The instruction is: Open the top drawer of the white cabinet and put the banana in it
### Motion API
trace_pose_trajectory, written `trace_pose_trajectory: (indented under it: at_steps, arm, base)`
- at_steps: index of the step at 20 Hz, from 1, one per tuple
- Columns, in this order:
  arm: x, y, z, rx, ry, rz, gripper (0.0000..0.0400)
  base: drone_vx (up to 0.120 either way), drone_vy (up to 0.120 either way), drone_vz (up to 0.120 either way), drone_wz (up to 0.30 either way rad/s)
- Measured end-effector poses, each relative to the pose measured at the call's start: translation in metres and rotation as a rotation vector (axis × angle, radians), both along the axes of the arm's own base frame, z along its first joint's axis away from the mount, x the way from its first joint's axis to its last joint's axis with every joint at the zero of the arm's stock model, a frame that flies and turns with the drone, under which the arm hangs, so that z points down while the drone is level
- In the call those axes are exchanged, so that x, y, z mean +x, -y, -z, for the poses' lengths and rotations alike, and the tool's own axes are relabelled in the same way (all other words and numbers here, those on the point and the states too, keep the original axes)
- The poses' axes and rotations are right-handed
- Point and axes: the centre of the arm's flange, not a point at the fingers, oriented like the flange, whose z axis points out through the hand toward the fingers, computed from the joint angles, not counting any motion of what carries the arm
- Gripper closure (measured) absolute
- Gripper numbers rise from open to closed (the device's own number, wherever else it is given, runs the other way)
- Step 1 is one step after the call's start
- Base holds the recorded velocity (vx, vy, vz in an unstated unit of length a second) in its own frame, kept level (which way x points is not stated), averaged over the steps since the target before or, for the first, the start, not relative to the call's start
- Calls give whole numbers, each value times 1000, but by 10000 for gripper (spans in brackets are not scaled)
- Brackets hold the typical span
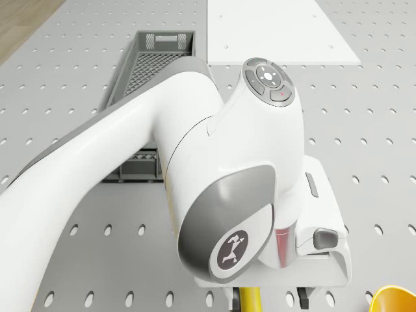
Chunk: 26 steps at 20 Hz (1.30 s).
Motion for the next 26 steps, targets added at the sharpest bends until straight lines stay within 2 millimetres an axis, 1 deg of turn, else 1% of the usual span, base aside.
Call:
trace_pose_trajectory:
  at_steps: [10, 12, 15, 19, 25, 26]
  arm:
    - [0, 0, 0, 0, 0, 0, 0]
    - [0, 0, -2, 0, 0, 0, 0]
    - [0, 0, -11, 0, 0, 0, 0]
    - [0, 0, -22, 0, 0, 0, 0]
    - [0, 0, -28, 0, 0, 0, 0]
    - [0, 0, -30, 0, 0, 0, 0]
  base:
    - [116, 0, -120, 0]
    - [0, 0, 0, 0]
    - [0, 0, 0, 0]
    - [0, 0, -110, 0]
    - [0, 0, -120, 0]
    - [0, 0, -40, 0]
